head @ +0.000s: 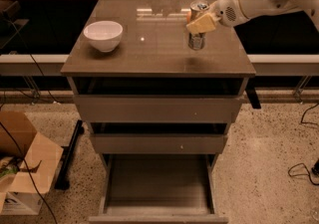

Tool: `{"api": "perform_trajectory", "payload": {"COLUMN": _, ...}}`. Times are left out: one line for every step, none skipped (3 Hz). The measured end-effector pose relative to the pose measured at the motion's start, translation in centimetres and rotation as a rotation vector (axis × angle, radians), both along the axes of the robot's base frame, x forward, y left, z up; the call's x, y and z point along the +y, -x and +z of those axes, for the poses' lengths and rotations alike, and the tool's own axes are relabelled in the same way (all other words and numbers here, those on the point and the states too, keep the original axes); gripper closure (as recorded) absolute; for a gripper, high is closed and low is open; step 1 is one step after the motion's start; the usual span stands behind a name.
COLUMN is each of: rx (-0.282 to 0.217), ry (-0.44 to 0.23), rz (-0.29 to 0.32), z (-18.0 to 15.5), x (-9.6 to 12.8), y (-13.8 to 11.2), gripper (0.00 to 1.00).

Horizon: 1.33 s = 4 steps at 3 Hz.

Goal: Place redbull can into bottom drawer

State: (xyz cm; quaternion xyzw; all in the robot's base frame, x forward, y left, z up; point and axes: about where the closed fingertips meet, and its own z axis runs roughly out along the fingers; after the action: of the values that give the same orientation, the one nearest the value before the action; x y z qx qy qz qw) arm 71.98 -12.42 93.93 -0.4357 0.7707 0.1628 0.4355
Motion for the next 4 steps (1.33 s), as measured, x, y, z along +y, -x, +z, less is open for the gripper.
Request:
{"api": "perform_trajectory", "payload": {"rx": 0.015, "ry": -0.032, "rz": 0.178, "z": -0.8, "x": 3.7, "y": 5.5, "gripper": 1.00}}
{"api": "perform_trajectory", "payload": {"rx": 0.043, "ry": -0.069, "rz": 0.348, "z": -3.1, "x": 5.4, "y": 11.6, "gripper": 1.00}}
{"api": "perform_trajectory", "payload": {"rx": 0.142, "ry": -0.112, "rz": 0.410, "z": -8.0, "x": 4.7, "y": 17.3, "gripper": 1.00}}
{"api": "perform_trajectory", "payload": {"rx": 0.309, "ry": -0.143, "rz": 0.335, "z": -15.7, "x": 3.3, "y": 20.6, "gripper": 1.00}}
